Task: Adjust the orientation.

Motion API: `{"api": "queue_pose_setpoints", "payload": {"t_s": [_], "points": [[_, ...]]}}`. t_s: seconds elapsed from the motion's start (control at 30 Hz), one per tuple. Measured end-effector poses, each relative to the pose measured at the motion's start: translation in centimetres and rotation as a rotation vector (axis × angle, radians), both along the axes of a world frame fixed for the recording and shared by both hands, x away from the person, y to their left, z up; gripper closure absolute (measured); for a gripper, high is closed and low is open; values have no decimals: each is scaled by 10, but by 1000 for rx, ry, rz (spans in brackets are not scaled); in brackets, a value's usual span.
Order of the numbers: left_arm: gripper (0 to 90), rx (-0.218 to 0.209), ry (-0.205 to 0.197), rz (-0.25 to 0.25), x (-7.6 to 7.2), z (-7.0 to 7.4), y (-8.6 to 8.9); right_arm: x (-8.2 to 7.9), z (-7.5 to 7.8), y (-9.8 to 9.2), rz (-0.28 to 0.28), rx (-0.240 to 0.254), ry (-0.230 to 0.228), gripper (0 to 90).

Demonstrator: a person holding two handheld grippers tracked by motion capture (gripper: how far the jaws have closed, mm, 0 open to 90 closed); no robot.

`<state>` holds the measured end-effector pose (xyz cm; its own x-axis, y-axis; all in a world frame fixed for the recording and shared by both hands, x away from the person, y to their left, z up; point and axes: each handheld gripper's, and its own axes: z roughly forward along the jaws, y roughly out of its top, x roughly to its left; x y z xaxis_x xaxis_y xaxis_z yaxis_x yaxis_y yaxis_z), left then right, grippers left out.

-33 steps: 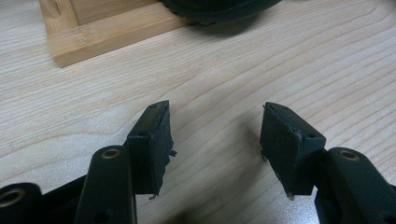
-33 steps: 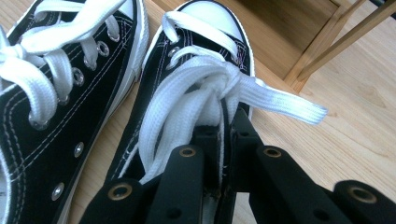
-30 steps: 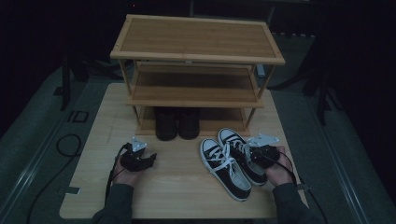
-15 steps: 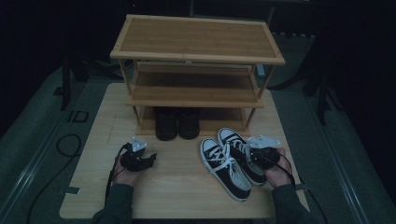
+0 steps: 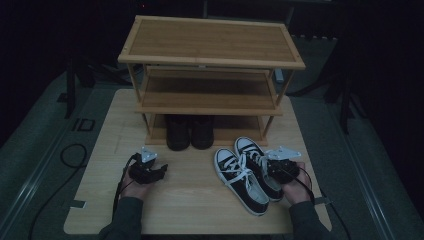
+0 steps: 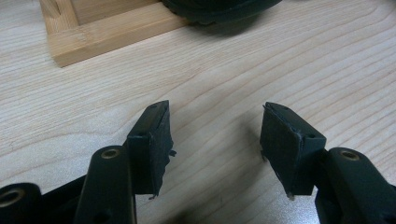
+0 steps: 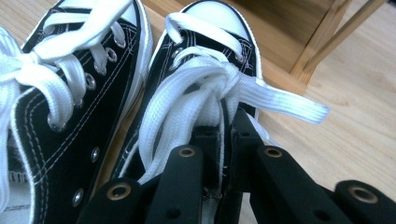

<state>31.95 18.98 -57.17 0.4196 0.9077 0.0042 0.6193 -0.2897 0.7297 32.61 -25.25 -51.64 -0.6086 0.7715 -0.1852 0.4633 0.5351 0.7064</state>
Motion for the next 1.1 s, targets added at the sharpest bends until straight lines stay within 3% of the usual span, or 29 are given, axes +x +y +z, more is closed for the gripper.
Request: {"api": "queue_pose_setpoints", "payload": {"t_s": [0.17, 0.27, 0.53, 0.77, 0.9, 1.1], "points": [[435, 0, 0, 0, 0, 0, 0, -2, -2, -4, 3, 11, 26, 846], [434, 0, 0, 0, 0, 0, 0, 2, -2, -6, 4, 10, 75, 834], [434, 0, 0, -1, 0, 0, 0, 1, 4, -11, 60, -29, 159, 724], [434, -1, 0, -1, 0, 0, 0, -5, 12, -17, 63, -54, 165, 660], [435, -1, 0, -1, 0, 0, 0, -9, 21, -24, 68, -17, 187, 646], [435, -1, 0, 0, 0, 0, 0, -16, 34, -30, 76, -16, 189, 644]]}}
